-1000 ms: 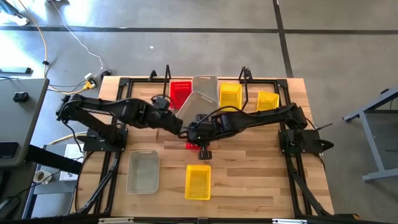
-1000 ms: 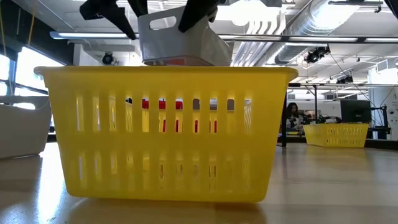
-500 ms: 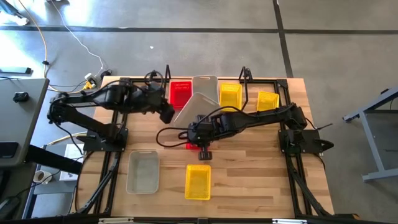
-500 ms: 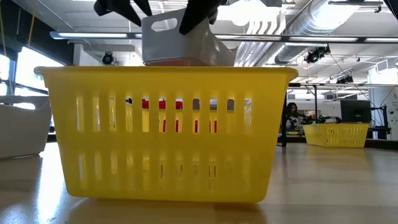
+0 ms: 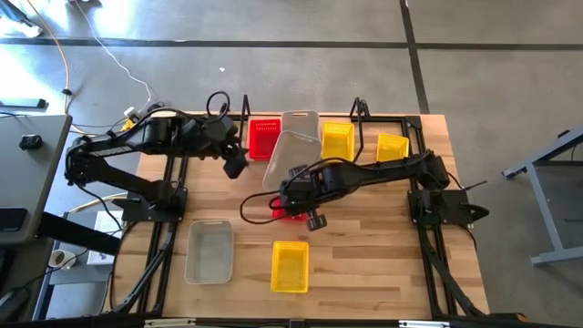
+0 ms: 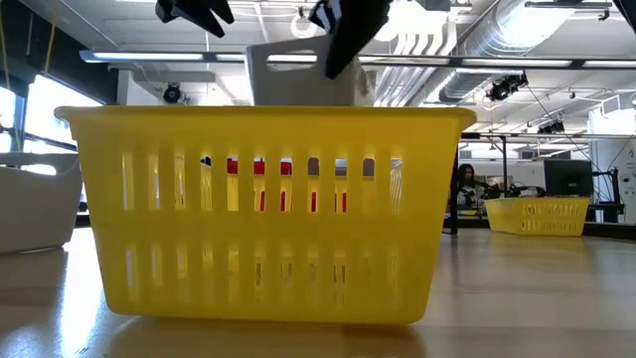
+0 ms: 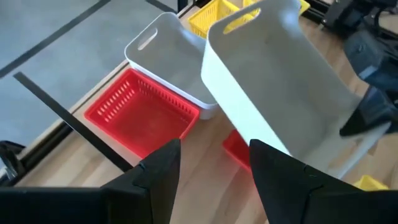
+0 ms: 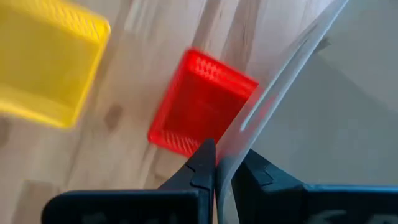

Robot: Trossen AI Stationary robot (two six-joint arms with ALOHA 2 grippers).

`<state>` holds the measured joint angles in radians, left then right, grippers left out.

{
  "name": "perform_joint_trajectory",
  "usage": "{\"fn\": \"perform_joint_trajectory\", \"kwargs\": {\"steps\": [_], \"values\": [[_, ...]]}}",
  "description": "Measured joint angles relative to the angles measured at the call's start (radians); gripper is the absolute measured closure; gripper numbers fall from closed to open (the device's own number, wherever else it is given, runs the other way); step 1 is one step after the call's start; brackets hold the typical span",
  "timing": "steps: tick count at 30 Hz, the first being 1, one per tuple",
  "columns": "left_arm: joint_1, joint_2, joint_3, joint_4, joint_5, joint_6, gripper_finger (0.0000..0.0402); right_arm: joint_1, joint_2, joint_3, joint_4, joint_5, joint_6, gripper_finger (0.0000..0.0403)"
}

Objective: Stack baskets on shelf by color
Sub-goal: Stack the top gray bin on the top of the other gray bin on the shelf

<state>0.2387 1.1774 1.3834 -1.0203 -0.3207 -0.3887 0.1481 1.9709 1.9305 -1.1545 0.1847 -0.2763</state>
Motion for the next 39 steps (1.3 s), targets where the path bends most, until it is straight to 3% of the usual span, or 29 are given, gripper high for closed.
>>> {"fn": "perform_joint_trajectory", "kwargs": {"steps": [19,28,33,39], "values": [[0.084,0.000,0.000,0.000,-0.003,0.086,0.0222,-0.217,-0.051,0.000,-0.084,0.006,-0.498,0.0401],[0.124,0.001,0.000,0.000,-0.004,0.078,0.0222,-0.385,-0.157,0.000,-0.095,-0.125,-0.646,0.0402],[0.142,0.001,0.000,0.000,-0.004,0.076,0.0222,-0.461,-0.170,0.001,-0.126,-0.261,-0.712,0.0402],[0.161,0.002,0.000,0.000,-0.004,0.033,0.0222,-0.506,-0.169,-0.070,-0.116,-0.306,-0.738,0.0403]]}}
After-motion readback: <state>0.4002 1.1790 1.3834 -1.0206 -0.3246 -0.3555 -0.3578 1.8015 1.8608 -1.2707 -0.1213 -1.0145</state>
